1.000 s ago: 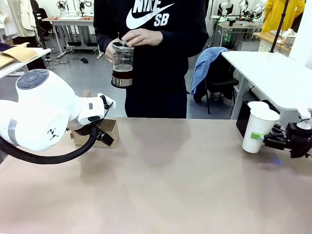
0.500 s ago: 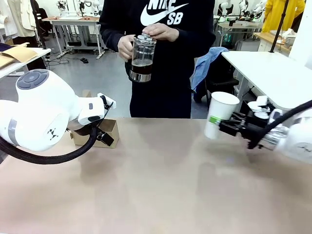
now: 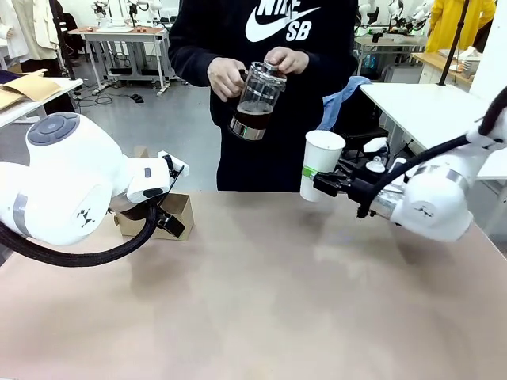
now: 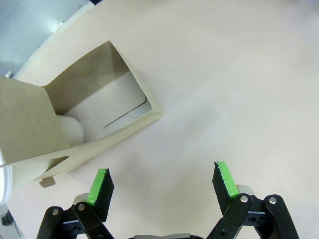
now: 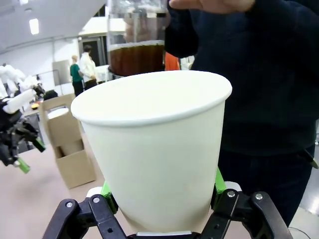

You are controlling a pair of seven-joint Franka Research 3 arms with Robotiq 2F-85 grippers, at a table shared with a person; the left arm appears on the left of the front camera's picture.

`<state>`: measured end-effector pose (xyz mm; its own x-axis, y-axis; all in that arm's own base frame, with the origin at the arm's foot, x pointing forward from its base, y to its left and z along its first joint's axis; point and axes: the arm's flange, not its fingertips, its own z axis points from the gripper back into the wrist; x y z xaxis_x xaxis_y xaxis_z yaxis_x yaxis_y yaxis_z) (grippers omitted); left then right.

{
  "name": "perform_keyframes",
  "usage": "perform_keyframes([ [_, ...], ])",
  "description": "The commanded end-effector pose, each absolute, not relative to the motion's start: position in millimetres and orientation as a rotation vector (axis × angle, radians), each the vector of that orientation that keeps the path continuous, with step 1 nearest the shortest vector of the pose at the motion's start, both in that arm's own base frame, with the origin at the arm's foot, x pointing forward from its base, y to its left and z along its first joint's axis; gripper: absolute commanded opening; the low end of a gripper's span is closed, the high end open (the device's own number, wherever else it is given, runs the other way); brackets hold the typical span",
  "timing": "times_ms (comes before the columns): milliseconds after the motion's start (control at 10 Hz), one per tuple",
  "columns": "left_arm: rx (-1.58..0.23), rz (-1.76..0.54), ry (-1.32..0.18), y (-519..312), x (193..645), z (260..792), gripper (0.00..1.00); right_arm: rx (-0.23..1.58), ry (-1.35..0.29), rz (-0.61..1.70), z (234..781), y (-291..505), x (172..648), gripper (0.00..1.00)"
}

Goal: Pour a drink into a cup and package it in a carrier.
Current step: Pick up the 600 ml Paper Cup and place it in the middle top area of the table.

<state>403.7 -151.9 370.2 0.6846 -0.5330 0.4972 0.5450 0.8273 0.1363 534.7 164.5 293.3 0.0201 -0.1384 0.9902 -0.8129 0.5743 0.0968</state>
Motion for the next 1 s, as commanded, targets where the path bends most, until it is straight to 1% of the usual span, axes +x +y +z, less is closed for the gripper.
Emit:
perform_keyframes([
  [0,-0.025,-0.604,-0.55,-151.8,403.6,370.3,1.0,0.745,-1.501,0.616,265.6,184.6,554.8,0.8],
  [400,-0.025,-0.604,-0.55,-151.8,403.6,370.3,1.0,0.756,-1.446,0.598,249.7,186.4,574.1,0.8],
  [500,-0.025,-0.604,-0.55,-151.8,403.6,370.3,1.0,0.804,-1.479,0.565,247.3,186.9,576.9,0.8],
  [600,-0.025,-0.604,-0.55,-151.8,403.6,370.3,1.0,0.811,-1.425,0.603,252.2,176.6,571.3,0.8],
  [900,-0.025,-0.604,-0.55,-151.8,403.6,370.3,1.0,0.811,-1.425,0.603,252.2,176.6,571.3,0.8],
])
